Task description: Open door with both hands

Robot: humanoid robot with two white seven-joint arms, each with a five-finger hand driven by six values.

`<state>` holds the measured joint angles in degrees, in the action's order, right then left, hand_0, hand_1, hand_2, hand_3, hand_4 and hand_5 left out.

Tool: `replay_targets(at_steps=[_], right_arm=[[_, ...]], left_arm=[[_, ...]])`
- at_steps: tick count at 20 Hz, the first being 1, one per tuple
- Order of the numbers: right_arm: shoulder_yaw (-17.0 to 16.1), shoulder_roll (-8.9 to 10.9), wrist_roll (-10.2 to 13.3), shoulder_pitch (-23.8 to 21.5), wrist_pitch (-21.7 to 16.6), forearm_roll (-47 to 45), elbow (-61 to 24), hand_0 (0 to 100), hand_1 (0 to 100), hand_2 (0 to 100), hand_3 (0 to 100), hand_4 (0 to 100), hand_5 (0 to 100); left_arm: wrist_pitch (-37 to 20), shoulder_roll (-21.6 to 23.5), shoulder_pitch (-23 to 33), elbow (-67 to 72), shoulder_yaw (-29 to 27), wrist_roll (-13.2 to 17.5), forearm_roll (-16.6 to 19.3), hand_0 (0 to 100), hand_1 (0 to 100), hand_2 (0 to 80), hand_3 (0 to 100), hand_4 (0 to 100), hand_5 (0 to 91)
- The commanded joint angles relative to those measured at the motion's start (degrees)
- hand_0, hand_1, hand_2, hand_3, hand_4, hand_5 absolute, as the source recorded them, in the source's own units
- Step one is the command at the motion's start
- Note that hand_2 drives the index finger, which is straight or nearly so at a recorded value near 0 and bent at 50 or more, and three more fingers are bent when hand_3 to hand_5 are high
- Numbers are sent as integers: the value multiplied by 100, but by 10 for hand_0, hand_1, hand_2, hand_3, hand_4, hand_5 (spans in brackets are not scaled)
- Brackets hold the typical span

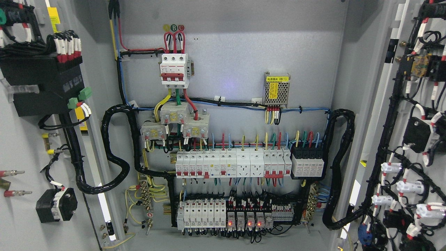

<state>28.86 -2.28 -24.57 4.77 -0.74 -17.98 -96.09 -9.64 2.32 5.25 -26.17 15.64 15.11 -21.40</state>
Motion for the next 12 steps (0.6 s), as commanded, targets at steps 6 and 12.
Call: replay_targets(at_steps=[6,12], right_arm=[[-1910,413,-4,-1741,-1384,180,-393,0,500,40,0,0,0],[-2551,474,5,-2524,-1482,163,-1700,0,500,40,0,0,0]], left_arm=[[32,585,1179,-5599,-26,694,215,120,556,0,0,0,0],[6,927,1338,-7110,-174,994,365,120,556,0,0,0,0]])
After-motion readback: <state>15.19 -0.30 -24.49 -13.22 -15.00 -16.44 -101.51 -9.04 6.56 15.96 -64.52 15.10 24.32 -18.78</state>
